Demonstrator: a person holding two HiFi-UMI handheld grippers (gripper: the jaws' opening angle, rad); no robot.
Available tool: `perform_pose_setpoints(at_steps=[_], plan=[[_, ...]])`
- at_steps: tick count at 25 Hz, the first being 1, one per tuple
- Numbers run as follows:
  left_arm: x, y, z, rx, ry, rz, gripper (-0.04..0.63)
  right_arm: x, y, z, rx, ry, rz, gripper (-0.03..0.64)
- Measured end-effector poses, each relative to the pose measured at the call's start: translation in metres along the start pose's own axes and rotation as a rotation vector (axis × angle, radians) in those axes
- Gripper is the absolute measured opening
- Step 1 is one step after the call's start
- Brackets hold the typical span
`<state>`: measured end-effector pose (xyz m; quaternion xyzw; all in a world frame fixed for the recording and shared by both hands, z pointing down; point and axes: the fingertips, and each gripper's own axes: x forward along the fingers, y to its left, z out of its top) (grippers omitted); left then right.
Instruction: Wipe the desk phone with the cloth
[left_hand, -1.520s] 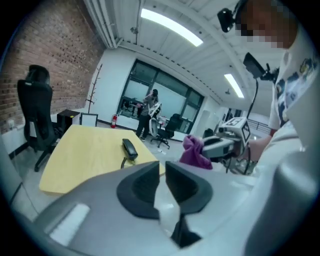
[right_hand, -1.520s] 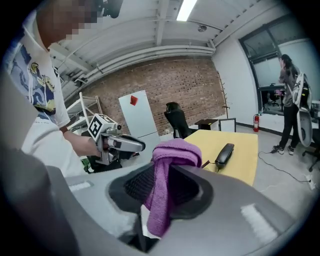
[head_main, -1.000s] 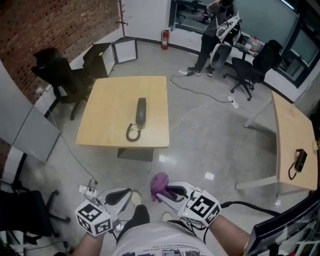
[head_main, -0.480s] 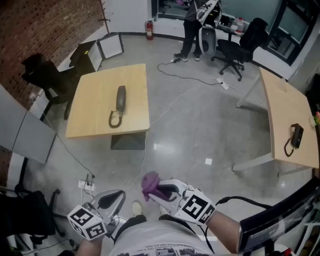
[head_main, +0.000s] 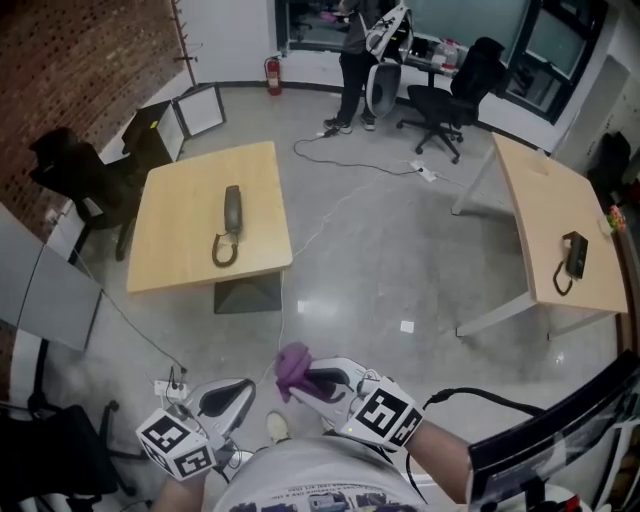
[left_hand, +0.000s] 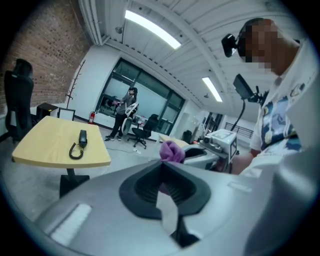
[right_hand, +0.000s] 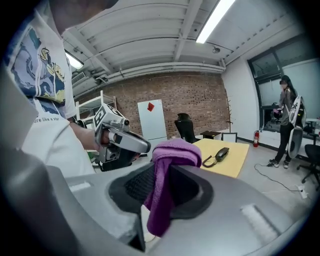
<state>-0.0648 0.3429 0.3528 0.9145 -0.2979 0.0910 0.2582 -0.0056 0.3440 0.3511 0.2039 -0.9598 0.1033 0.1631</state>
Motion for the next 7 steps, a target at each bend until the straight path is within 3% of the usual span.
perform_pose_setpoints(at_steps=[7], plan=[[-0.033, 0.025, -0.005, -0.048, -0.003, 0.013, 0.004, 0.022, 0.019, 0.009, -0.002, 0.010, -0.016, 0.091]])
